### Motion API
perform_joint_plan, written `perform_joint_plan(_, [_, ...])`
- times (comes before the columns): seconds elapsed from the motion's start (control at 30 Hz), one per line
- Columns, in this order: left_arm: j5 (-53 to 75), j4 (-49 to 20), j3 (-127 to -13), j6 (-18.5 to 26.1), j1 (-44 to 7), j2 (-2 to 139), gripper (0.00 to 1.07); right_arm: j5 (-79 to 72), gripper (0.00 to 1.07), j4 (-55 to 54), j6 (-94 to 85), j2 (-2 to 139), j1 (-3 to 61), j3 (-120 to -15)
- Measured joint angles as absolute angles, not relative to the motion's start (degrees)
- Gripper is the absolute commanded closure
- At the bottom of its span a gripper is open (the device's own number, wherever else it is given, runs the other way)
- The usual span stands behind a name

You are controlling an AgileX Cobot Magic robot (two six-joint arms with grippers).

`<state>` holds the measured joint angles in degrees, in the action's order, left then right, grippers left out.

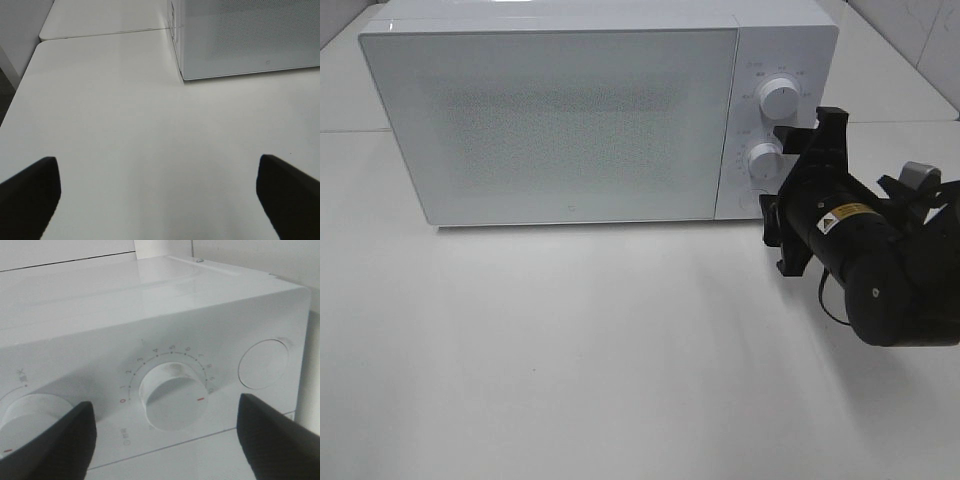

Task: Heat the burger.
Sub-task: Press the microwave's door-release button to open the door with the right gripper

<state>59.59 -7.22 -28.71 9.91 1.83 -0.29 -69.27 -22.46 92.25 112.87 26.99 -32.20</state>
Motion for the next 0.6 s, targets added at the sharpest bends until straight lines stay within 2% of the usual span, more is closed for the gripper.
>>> perform_joint_plan(0.4, [59.59, -7.22, -28.71, 9.91, 1.83, -0.29, 0.06, -69.21, 0.31, -23.95, 86.98, 100.50, 29.68, -21.14])
perform_joint_plan(0.53, [59.59, -7.22, -28.71, 9.91, 1.83, -0.29, 0.06, -69.21, 0.31, -24.12, 78.15, 94.25, 31.51, -17.93])
perform_joint_plan(0.6, [59.59, -7.22, -28.71, 9.91, 1.83, -0.29, 0.06, -69.21, 0.31, -23.55, 67.55, 89.27, 32.49, -16.56])
